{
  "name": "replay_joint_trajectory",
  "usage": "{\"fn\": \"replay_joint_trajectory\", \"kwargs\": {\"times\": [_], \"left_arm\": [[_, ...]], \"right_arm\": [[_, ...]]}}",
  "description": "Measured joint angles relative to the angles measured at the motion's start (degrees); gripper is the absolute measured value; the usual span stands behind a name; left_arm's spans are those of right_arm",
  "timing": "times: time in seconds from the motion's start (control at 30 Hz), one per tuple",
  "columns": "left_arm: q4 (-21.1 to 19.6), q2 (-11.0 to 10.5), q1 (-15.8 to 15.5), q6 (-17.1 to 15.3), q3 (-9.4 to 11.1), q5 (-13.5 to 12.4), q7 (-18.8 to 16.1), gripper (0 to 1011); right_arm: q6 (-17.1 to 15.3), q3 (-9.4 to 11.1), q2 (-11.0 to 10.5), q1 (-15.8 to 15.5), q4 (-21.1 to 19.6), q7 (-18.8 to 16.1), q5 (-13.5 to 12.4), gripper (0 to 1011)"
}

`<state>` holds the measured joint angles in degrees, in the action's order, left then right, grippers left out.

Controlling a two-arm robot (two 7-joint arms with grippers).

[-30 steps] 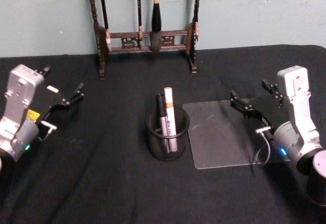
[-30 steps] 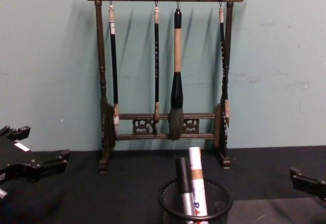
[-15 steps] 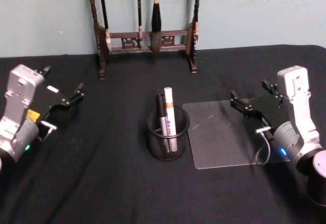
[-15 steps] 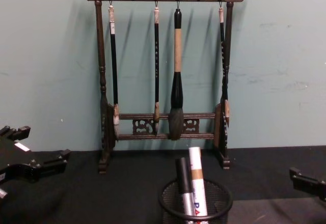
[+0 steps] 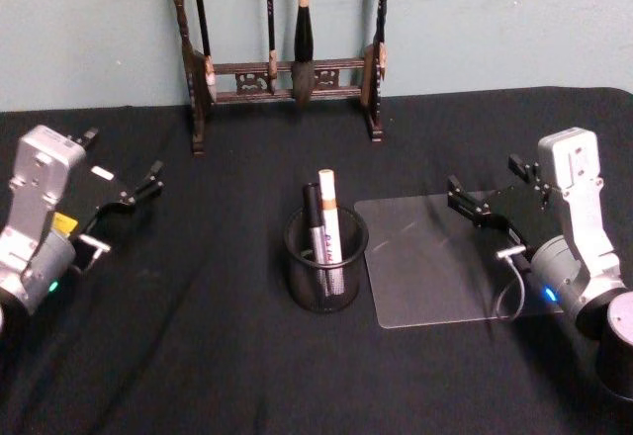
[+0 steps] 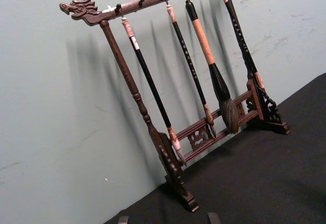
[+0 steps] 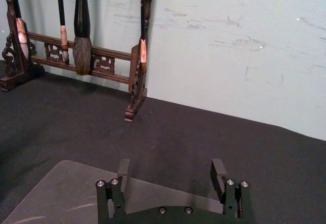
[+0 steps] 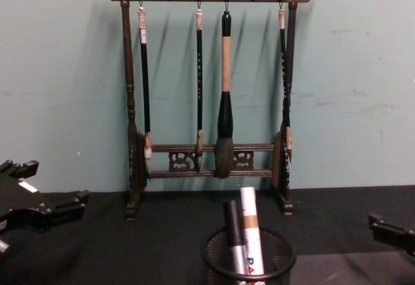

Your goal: Pick up the water-based marker from the table and place it into the pen holder.

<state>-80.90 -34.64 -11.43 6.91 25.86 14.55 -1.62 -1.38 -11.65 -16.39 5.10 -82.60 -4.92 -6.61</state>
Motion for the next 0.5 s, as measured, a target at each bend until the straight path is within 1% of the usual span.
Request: {"fn": "replay_joint_trajectory", "kwargs": {"times": [0.5], "left_arm": [[0.0,0.0,0.0,0.0,0.0,0.0,0.0,1001]], "right_arm": [[0.0,0.0,0.0,0.0,0.0,0.0,0.0,1002]]}}
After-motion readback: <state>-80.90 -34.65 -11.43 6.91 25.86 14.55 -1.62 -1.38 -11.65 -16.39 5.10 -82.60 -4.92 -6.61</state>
